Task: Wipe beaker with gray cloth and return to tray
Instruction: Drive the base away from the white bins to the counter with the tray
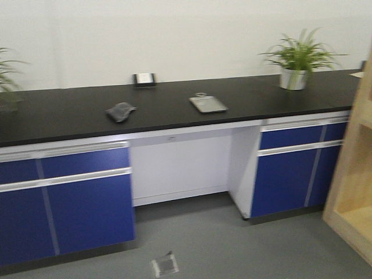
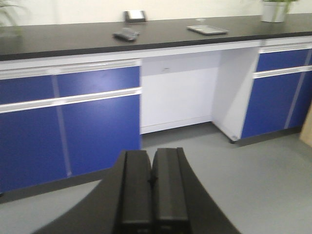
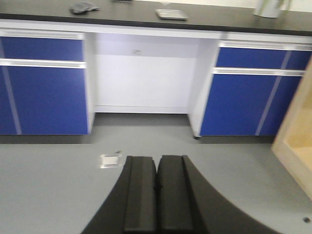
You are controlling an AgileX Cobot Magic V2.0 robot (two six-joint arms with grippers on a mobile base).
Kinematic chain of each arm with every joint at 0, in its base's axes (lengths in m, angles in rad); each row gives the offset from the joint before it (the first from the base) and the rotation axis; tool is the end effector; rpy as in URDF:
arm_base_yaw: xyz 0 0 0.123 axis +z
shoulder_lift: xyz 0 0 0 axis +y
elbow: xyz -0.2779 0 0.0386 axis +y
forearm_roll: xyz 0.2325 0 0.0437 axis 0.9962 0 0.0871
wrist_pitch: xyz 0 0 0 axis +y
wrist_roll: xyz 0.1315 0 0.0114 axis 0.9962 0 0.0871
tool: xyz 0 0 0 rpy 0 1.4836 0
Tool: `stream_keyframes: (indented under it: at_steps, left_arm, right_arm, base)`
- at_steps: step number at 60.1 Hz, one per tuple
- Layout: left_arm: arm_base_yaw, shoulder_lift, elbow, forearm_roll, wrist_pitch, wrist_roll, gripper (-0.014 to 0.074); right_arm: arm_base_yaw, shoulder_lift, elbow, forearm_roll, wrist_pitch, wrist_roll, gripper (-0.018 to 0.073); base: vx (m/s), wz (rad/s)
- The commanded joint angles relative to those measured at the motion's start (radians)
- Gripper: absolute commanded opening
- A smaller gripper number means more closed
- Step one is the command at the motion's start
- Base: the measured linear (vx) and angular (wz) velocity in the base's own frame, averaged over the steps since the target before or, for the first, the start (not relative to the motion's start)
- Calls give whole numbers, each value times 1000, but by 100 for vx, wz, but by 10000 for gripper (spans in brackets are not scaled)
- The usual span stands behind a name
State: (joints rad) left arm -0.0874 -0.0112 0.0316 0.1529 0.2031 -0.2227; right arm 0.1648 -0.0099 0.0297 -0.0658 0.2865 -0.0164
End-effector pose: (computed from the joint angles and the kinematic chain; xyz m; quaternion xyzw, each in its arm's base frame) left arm 0.0858 -0.0034 0.1797 -0.0047 0.7528 -0.0412 0.6569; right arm 0.0831 0.0113 0.1692 -0.0893 0.7749 0.0194 0.6255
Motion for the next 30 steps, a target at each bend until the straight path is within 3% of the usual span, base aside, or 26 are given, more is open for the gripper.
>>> stream_keyframes:
  at_steps: [1,13,30]
  left_arm:
    - [1,-14,-13,-6,-81,-7,-6]
    - [1,-14,-13,-6,-81,-7,-6]
    - [1,-14,-13,-6,-81,-7,-6]
  right_arm:
    - [-2,-11,15,-9,-80,-5,-8]
    - [-2,-11,15,-9,-80,-5,-8]
    - [-2,-11,15,-9,-80,-5,-8]
  base:
    - [29,-62]
    - [33,-47]
    - [41,-18]
